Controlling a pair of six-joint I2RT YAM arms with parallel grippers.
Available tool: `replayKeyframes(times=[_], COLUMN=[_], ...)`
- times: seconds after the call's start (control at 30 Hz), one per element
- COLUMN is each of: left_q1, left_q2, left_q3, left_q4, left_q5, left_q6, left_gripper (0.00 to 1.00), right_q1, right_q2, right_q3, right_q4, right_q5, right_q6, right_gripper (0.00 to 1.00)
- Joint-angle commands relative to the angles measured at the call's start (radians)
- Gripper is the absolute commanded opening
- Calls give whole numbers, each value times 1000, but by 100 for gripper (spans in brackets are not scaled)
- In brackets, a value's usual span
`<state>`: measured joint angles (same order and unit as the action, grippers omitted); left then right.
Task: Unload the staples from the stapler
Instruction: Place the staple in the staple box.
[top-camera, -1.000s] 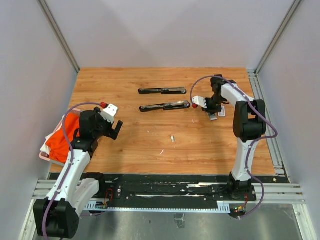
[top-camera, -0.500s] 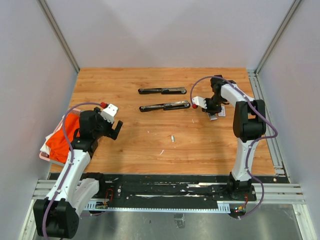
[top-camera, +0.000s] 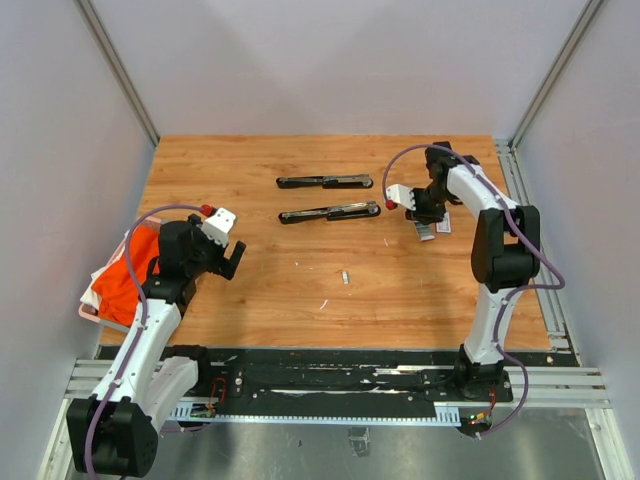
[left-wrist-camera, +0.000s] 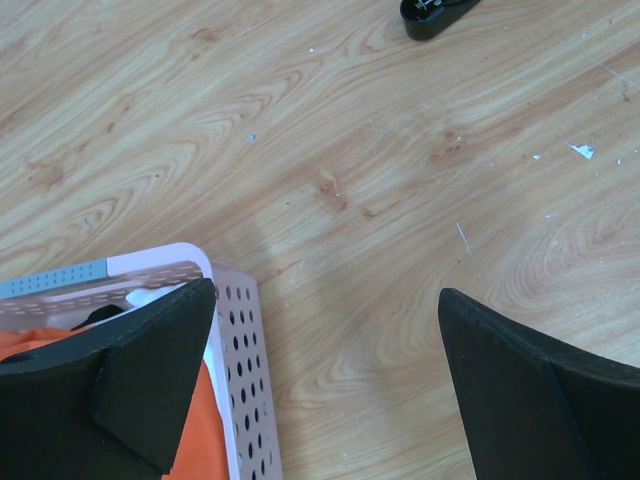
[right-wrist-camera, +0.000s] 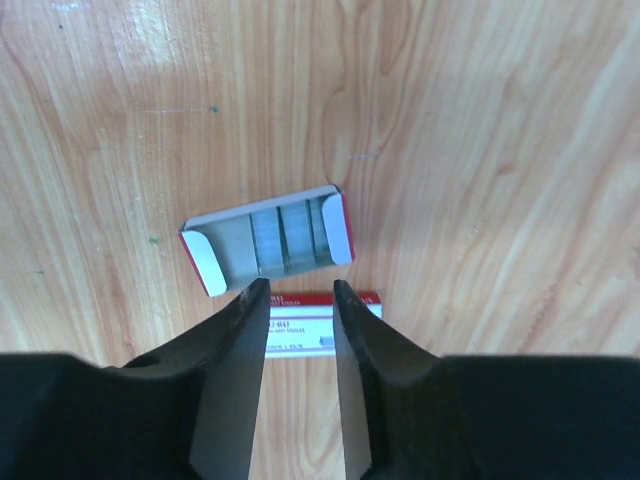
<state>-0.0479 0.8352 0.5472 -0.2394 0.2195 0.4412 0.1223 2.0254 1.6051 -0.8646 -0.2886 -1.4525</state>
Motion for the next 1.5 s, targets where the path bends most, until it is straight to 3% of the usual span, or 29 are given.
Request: replayKeyframes(times=[0.0,0.1,0.17,0.33,0.6,0.97,1.1,1.27,1.47], left_q1=[6,6,6,6,6,6,6,6,6], left_q2=[-1,-2,-3,-7,-10,-15,-5,-2,4], left_q3=[-6,-6,-6,-6,-4,-4,-4,-6,-5], left_q4=[28,28,26,26,23,22,24,25,25], left_q5=[7,7,7,6,10,11,12,12,12], left_q6=[5,7,6,6,4,5,8,9,10], left_gripper=[98,98,98,98,98,98,98,98,98], right_q1=[6,13,22,54,62,-36,-50,-62,-67], right_q2=[-91,-160,-223,-321,-316,-105,-72,-11,-3], right_q3=[-2,-57,-136,-270,-312,-151,-128,-88,-94], right_q4=[-24,-3,51,122,103,-26,-55,-103,-108], right_q5=[-30,-76,-111,-167,-164,-118,-112,-95,-109], right_q6=[10,7,-5,-19,-36,-97,-123,-133,-143], right_gripper=[44,69,81,91,84,78,72,55,50])
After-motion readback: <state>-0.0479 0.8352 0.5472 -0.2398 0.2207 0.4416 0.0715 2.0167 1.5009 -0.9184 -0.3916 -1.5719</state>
